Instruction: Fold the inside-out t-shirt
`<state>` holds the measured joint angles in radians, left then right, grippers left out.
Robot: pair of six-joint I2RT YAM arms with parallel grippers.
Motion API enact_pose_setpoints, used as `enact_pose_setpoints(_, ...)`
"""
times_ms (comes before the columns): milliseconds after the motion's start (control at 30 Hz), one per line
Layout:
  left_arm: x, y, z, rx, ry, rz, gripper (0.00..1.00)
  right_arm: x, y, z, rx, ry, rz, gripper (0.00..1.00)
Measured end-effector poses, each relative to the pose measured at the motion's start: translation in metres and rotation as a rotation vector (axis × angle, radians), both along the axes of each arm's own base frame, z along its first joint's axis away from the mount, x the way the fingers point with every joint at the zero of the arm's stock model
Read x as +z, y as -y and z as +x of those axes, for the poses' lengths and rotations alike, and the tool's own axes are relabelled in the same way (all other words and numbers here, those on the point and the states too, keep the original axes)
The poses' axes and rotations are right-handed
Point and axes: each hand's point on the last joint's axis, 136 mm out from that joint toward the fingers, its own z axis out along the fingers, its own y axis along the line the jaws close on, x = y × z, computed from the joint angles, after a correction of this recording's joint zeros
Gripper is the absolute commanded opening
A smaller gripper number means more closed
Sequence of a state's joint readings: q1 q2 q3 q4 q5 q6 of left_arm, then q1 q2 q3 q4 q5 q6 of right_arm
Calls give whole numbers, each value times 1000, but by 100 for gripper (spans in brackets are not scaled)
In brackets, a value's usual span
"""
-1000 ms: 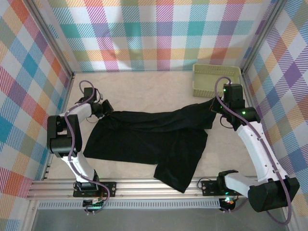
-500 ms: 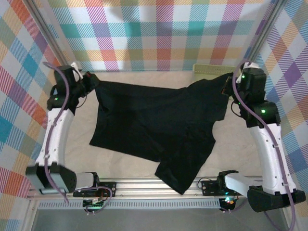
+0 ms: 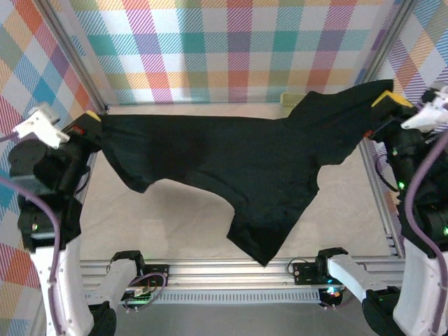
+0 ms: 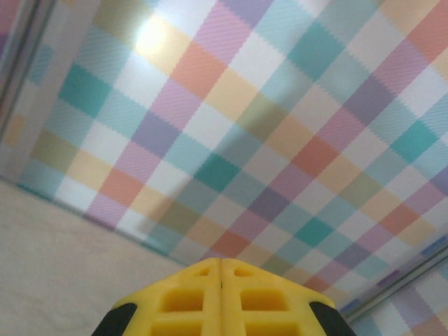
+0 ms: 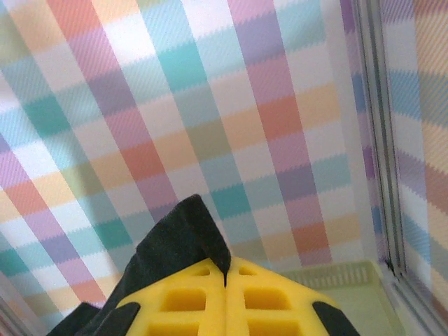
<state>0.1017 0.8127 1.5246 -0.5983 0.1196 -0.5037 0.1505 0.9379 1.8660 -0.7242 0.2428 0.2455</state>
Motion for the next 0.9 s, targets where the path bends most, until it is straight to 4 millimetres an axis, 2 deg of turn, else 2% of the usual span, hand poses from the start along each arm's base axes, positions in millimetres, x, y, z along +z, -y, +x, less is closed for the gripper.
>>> enact_pose_setpoints(167, 31, -5, -49, 60, 112, 11, 0, 40, -1, -40, 36, 131, -3, 0)
enact_pose_setpoints(267, 50, -5, -68, 73, 164, 22, 0, 62, -1, -60, 51, 202, -8, 0)
enact_pose_setpoints(367, 62, -6, -80, 84, 193, 36, 0, 83, -1, -78, 61, 268, -15, 0)
enact_pose_setpoints(467, 64, -8, -79, 98, 187, 41, 0, 103, 0, -90, 62, 330, -29, 0)
enact_pose_setpoints(533, 59, -10, -68, 99, 155, 43, 0, 112, -2, -90, 62, 353, -44, 0)
enact_pose_setpoints(633, 38, -13, -30, 97, 49, 38, 0, 118, -6, -71, 62, 348, -79, 0)
enact_pose_setpoints(700, 15, -16, 5, 91, -50, 32, 0, 113, -11, -45, 63, 307, -111, 0)
enact_pose_setpoints(767, -16, -19, 45, 80, -174, 28, 0, 102, -18, -11, 70, 247, -149, 0)
enact_pose_setpoints(900, -80, -21, 109, 42, -397, 6, 0, 55, -31, 64, 89, 83, -227, 0)
